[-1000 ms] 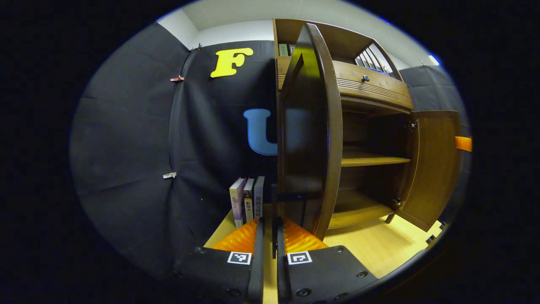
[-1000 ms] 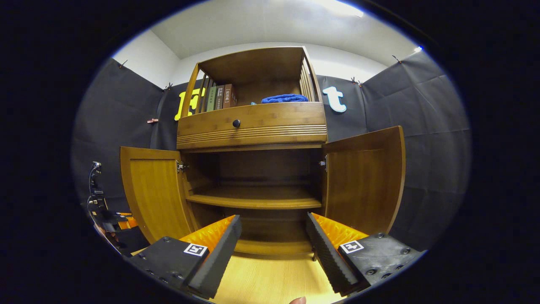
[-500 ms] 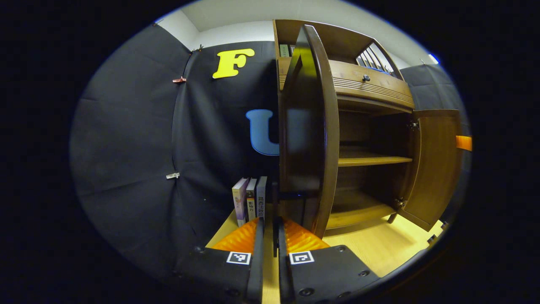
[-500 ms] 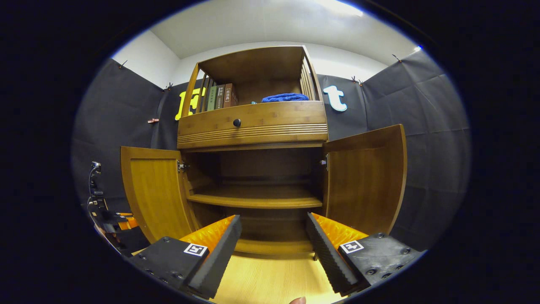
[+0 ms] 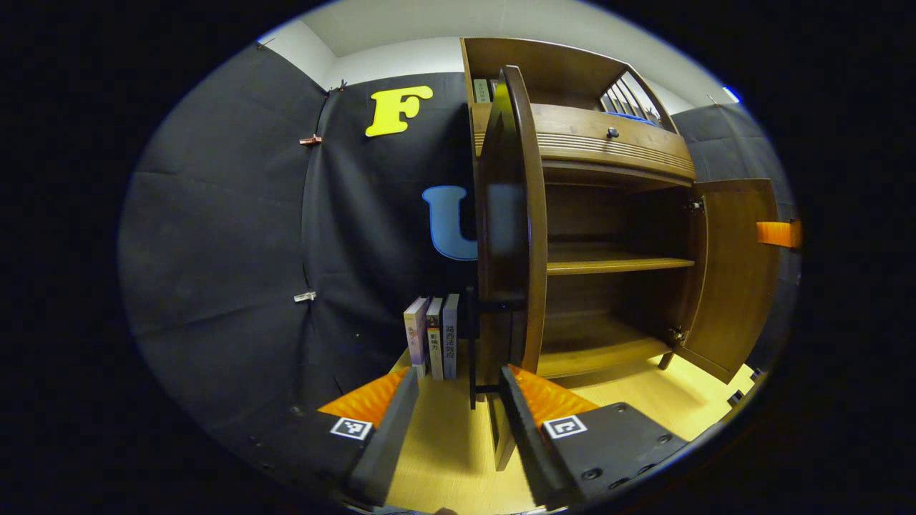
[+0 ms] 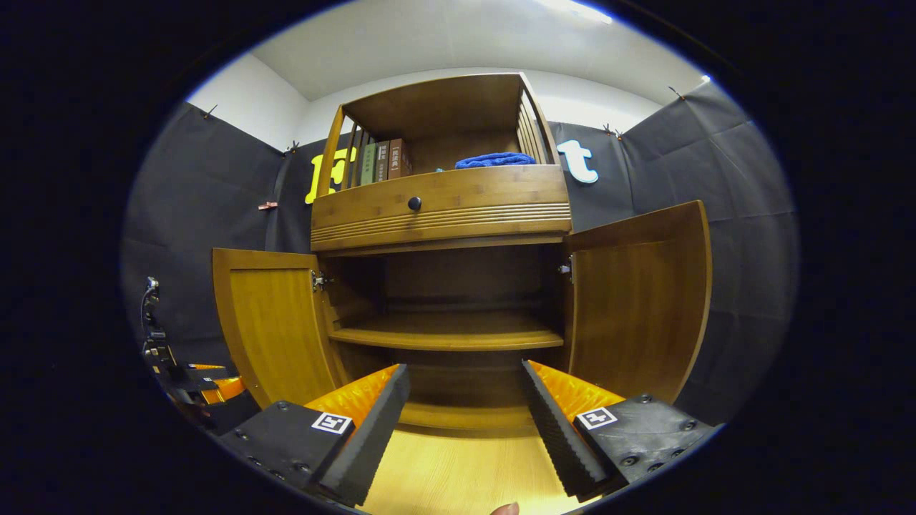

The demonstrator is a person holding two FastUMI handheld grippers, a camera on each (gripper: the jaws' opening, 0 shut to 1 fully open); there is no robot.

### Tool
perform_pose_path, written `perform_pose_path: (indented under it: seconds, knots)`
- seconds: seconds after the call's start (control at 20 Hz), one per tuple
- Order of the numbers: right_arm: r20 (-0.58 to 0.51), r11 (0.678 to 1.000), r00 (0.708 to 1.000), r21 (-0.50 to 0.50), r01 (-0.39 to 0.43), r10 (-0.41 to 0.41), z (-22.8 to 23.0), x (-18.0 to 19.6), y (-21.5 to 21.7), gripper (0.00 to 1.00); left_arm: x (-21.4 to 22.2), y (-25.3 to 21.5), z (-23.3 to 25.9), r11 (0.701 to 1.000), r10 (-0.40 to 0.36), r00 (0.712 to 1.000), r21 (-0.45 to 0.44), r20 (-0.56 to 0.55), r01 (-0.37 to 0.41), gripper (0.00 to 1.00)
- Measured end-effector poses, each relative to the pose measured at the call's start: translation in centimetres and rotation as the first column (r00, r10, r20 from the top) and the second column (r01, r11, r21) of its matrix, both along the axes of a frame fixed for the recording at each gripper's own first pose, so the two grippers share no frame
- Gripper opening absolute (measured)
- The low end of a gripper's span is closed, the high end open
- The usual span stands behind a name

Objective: Open the right door of the double-door shoe cabinet with the right hand, and open the left door with the left hand.

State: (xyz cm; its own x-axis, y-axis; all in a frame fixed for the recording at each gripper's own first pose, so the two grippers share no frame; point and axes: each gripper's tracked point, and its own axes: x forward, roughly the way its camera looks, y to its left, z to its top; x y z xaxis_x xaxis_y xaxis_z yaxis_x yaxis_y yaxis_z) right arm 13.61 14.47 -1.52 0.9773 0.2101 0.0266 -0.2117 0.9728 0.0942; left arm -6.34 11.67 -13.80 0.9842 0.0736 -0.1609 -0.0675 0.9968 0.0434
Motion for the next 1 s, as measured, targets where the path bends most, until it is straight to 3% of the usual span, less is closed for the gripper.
perform_pose_path:
  seconds: [0.1, 0.25, 1.0]
  knots:
    - [0.002, 1.0, 1.0, 0.0, -0.009, 0.009, 0.2, 0.0, 0.5, 0.98, -0.9, 0.0, 0.5, 1.0, 0.007, 1.0, -0.002, 0.008, -0.007, 0.84]
    - [0.005, 1.0, 1.0, 0.0, -0.02, 0.02, 0.2, -0.4, 1.0, 1.0, -1.9, -0.6, 1.5, 1.0, 0.011, 1.0, -0.013, 0.028, -0.01, 0.94]
    - [0.016, 1.0, 1.0, -0.017, 0.023, -0.023, 0.5, -1.5, 0.9, 0.98, -2.2, -7.8, 7.6, 0.996, -0.076, 0.992, -0.031, 0.101, 0.079, 0.94]
